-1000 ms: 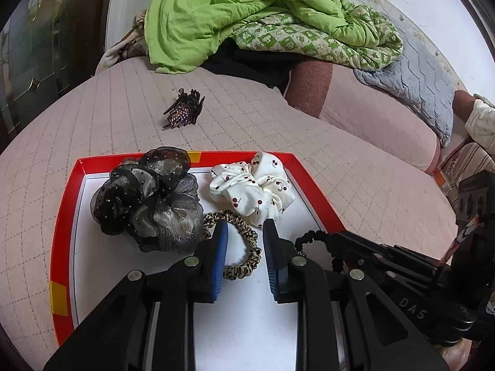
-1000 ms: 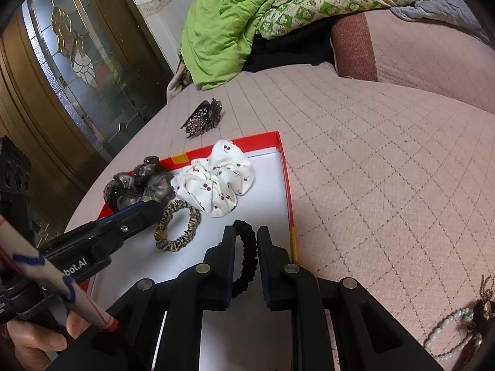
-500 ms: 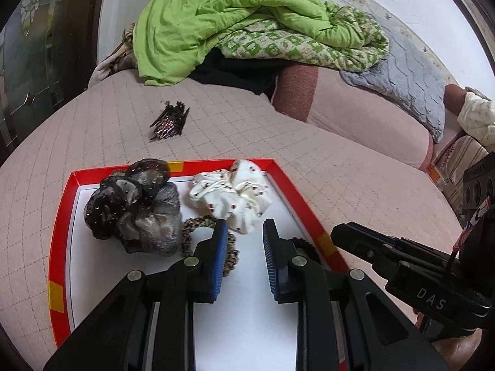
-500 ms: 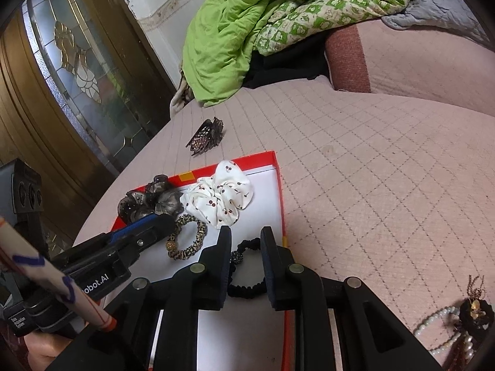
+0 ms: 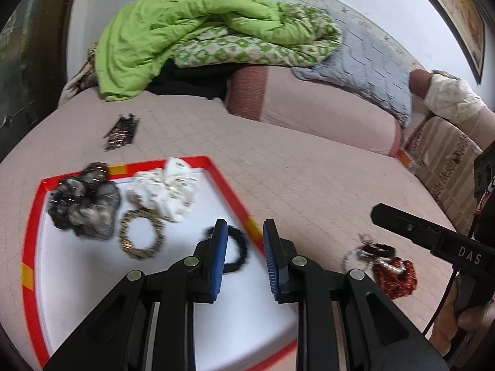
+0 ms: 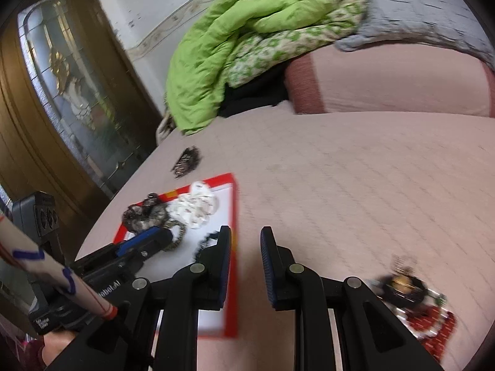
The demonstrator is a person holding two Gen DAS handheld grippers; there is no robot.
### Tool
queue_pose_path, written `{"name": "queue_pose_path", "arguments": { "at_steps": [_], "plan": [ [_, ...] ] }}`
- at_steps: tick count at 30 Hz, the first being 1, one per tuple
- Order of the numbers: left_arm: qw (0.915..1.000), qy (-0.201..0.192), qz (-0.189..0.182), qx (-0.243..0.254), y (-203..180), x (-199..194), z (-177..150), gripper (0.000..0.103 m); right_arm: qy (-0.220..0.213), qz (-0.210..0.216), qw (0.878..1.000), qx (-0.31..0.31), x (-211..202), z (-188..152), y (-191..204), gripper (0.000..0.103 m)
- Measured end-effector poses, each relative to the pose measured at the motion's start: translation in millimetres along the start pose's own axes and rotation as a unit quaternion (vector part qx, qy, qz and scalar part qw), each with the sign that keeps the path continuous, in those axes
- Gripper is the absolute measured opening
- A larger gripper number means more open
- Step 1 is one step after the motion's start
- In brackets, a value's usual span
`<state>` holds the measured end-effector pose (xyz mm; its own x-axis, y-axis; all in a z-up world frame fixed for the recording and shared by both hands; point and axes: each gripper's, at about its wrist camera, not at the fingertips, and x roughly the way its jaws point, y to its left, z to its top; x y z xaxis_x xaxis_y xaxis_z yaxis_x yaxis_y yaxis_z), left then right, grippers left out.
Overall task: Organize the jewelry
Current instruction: 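Move the right gripper to the red polka-dot scrunchie and grasp it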
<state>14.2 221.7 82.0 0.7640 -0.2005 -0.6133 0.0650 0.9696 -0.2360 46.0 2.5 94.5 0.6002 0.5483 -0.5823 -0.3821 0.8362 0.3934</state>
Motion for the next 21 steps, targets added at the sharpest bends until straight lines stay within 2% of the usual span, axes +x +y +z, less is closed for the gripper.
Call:
{"name": "queue_pose_path", "arguments": {
  "at_steps": [10,17,19,21],
  "plan": [
    [0.9951,0.034,-0.062,0.069,-85.0,2.0,-47.7,0.023,-0.021,-0.070,0.994,0.087,-82.9,-31.9,-97.2,0.026],
    [0.9890,0.061,-0.089,0.101,-128.6,0.7,-79.9,0.023,0.004,-0.085,0.985,0.148,-102.9,-56.1,-144.5,0.026],
    [0.9875,0.065,-0.093,0.109,-137.9,-0.1,-86.4,0.023,0.010,-0.077,0.985,0.153,-104.8,-63.2,-146.3,0.030],
    [0.9866,0.069,-0.094,0.113,-143.0,0.3,-89.6,0.023,0.020,-0.070,0.985,0.155,-103.3,-70.6,-144.0,0.046]
  ]
}}
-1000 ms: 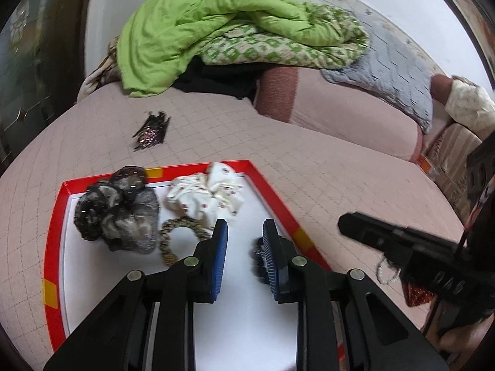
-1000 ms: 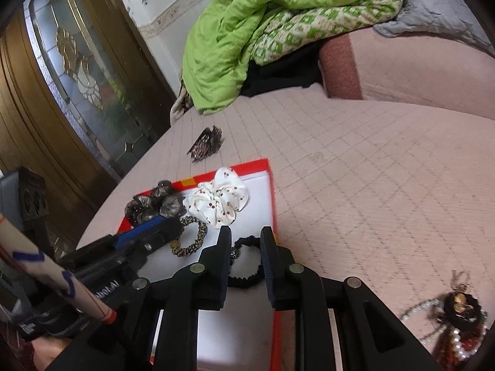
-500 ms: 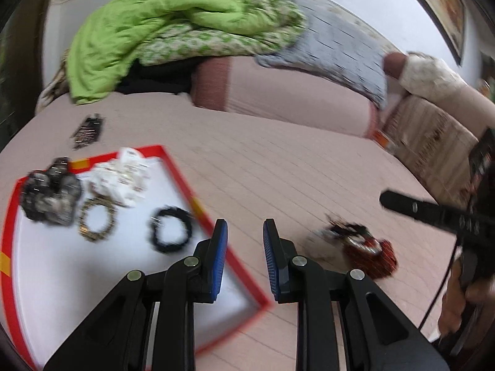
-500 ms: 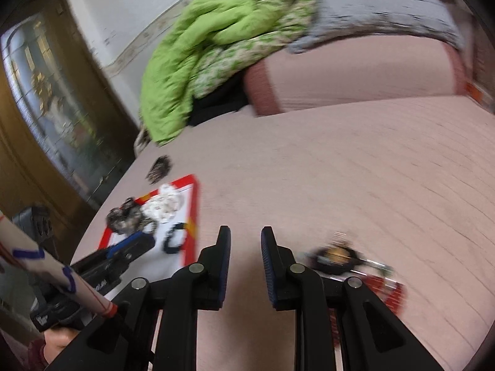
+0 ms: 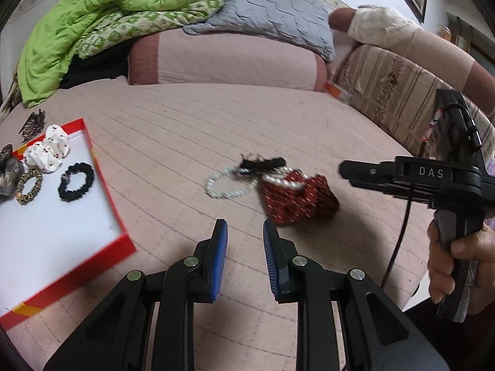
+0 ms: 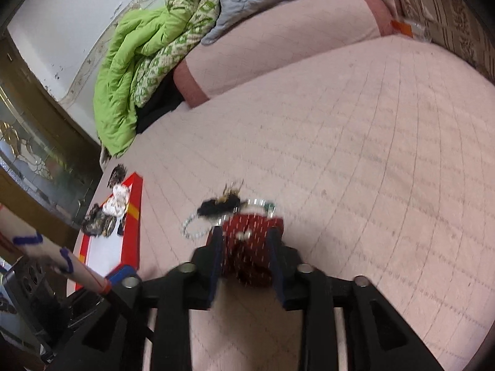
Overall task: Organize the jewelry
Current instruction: 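Move the right gripper to the red polka-dot scrunchie and grasp it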
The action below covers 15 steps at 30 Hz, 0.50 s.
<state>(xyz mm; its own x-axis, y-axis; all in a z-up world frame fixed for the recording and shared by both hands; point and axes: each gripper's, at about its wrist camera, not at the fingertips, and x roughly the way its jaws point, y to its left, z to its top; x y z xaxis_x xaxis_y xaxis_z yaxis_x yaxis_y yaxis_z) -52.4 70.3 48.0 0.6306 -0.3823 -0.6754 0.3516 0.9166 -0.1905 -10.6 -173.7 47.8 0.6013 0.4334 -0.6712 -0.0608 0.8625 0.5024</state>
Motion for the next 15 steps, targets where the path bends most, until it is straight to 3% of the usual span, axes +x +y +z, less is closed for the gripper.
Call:
{"name": "queue_pose_path", "arguments": {
  "at_steps": [3,5,10,11,12,15],
  "plan": [
    [1.0000,0.004,-0.001,0.000,-4.9,0.2,-2.8,0.023,0.022,0.014,1.000,-0.002,9.4,-7.7,3.1,0.056],
    [1.0000,0.005,-0.001,0.000,-5.7,-0.6,-3.8,0.023,0.029,-0.001,0.999,-0.014,16.6,-9.8,6.0,0.059],
    [1.0000,0.006,0.003,0.000,-4.3,-4.7,-5.4,0.024,0.052,-0.009,0.998,-0.017,44.2,-8.3,7.6,0.060],
    [1.0000,0.006,0.004,-0.001,-4.4,-5.2,-5.2,0.024,0.056,-0.013,0.998,-0.022,48.4,-8.1,8.6,0.051],
    [1.0000,0.006,0.005,0.000,-4.2,-6.1,-5.5,0.025,0.057,-0.015,0.998,-0.028,52.0,-8.0,10.1,0.023],
    [1.0000,0.004,0.007,0.001,-5.6,-9.6,-5.8,0.025,0.058,-0.008,0.997,-0.042,50.8,-6.4,14.4,0.013]
  ]
}}
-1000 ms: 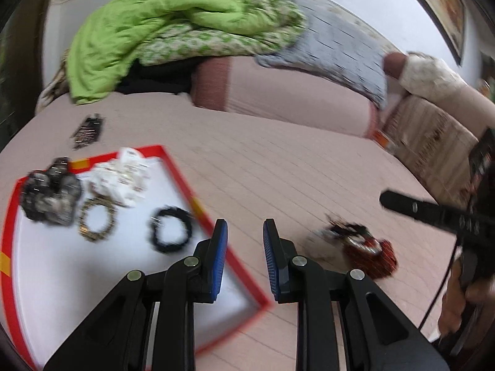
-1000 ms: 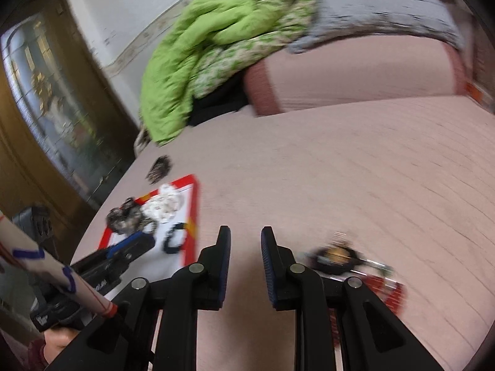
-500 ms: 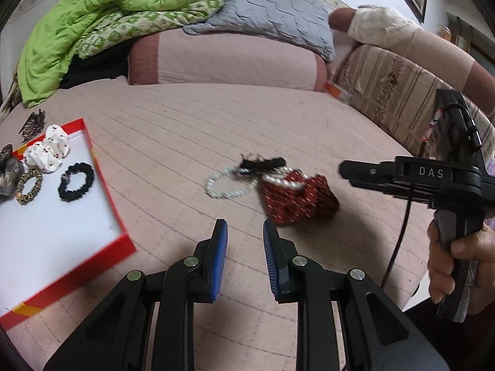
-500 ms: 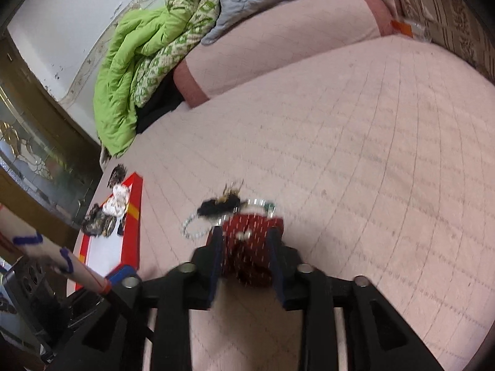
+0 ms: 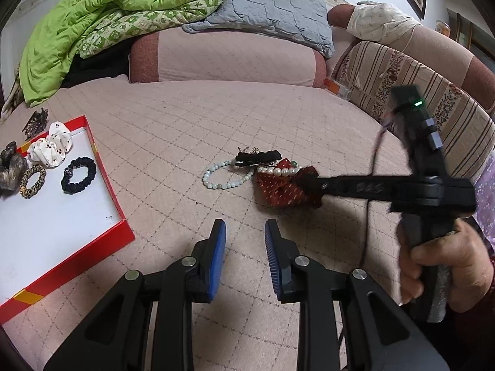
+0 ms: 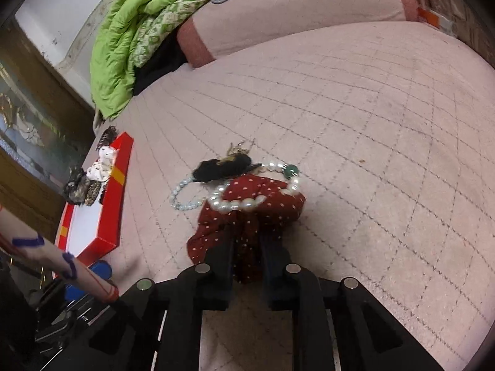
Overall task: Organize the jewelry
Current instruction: 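Move the right gripper to the red polka-dot scrunchie and grasp it, then grasp the pale jade bead bracelet with the left gripper while right holds the scrunchie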
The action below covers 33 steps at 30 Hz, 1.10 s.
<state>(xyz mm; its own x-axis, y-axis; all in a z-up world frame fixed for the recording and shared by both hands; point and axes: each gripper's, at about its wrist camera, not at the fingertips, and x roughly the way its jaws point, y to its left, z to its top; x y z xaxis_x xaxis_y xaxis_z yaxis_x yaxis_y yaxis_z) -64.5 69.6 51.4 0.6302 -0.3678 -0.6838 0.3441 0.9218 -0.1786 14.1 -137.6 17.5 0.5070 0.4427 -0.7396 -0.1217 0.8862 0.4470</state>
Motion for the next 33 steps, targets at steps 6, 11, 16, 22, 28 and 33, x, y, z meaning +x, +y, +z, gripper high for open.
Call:
{"name": "queue_pose_path", "arguments": {
  "at_steps": [6,11,16,22,28,33],
  "plan": [
    [0.9999,-0.002,-0.003,-0.012,2.0,-1.8,5.5,0.027,-0.145,0.008,0.989,-0.026,-85.5,8.2,-0.1,0.012],
    [0.9999,0.004,-0.007,-0.012,-0.3,6.9,15.8,0.027,-0.209,0.010,0.978,-0.011,-122.5,6.3,-14.9,0.012],
    [0.9996,0.027,-0.002,0.000,-2.7,28.8,26.3,0.027,-0.191,0.034,0.981,0.021,-118.2,8.6,-27.3,0.013],
    [0.9968,0.056,0.015,0.055,-14.8,65.6,41.5,0.027,-0.187,0.053,0.981,0.022,-117.9,12.0,-24.7,0.013],
    [0.9906,0.080,0.037,0.105,-23.1,101.5,51.3,0.026,-0.179,0.058,0.982,0.034,-115.0,14.6,-32.0,0.014],
    [0.9852,0.103,0.052,0.126,-24.8,122.2,46.3,0.017,-0.173,0.059,0.982,0.054,-112.8,18.1,-43.3,0.014]
  ]
}}
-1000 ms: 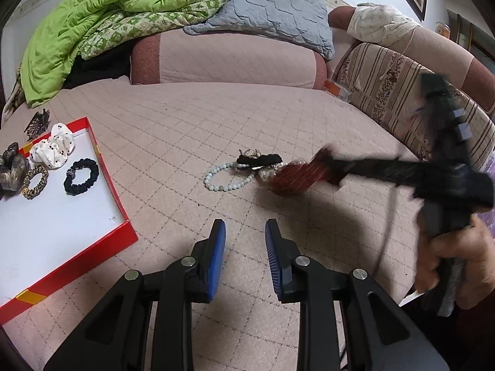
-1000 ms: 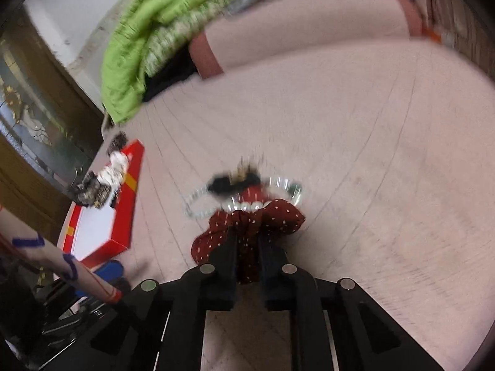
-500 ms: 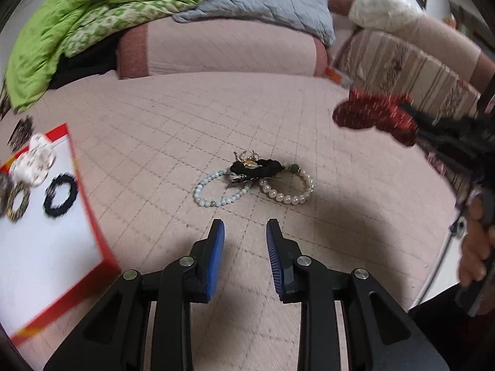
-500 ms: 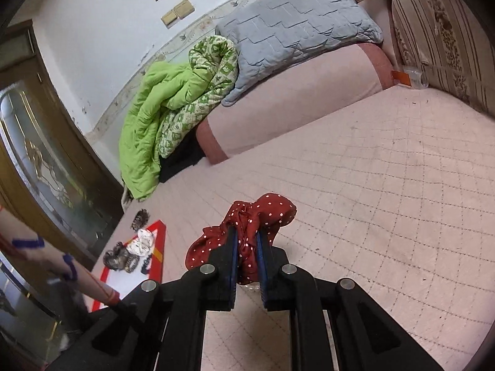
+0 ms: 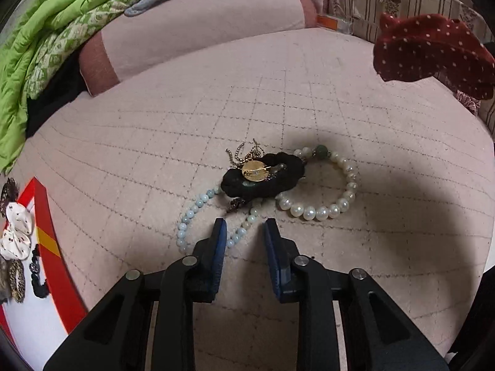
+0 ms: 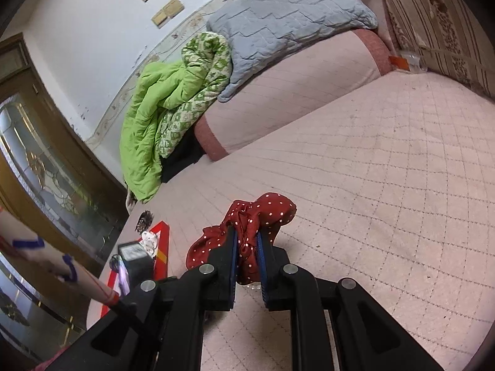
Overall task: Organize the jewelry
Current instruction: 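Grasp the pale jade bead bracelet with the left gripper while right holds the scrunchie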
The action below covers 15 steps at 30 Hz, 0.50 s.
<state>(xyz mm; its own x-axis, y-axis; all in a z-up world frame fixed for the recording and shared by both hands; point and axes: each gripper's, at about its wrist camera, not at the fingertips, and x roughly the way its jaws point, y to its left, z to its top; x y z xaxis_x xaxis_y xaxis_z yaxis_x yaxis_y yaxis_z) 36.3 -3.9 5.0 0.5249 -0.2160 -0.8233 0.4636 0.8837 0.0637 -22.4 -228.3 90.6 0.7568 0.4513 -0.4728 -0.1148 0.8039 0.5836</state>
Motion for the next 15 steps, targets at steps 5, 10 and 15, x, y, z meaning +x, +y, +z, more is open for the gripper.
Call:
{"name": "queue_pose_path", "arguments": {
  "at_steps": [5,10,15],
  "plan": [
    [0.9962,0.007,-0.066,-0.055,-7.7,-23.0,-21.0,0.005,0.001,0.003,1.000,0.015,1.1,1.8,-3.1,0.015],
    [0.9734,-0.002,-0.197,-0.116,-17.0,-60.4,-61.2,0.005,-0.004,0.007,1.000,0.014,-0.9,1.7,2.1,0.015],
    [0.9757,-0.031,-0.175,-0.127,-1.9,-77.2,-72.2,0.005,0.002,0.009,1.000,0.013,2.0,-1.3,3.6,0.016]
  ]
}}
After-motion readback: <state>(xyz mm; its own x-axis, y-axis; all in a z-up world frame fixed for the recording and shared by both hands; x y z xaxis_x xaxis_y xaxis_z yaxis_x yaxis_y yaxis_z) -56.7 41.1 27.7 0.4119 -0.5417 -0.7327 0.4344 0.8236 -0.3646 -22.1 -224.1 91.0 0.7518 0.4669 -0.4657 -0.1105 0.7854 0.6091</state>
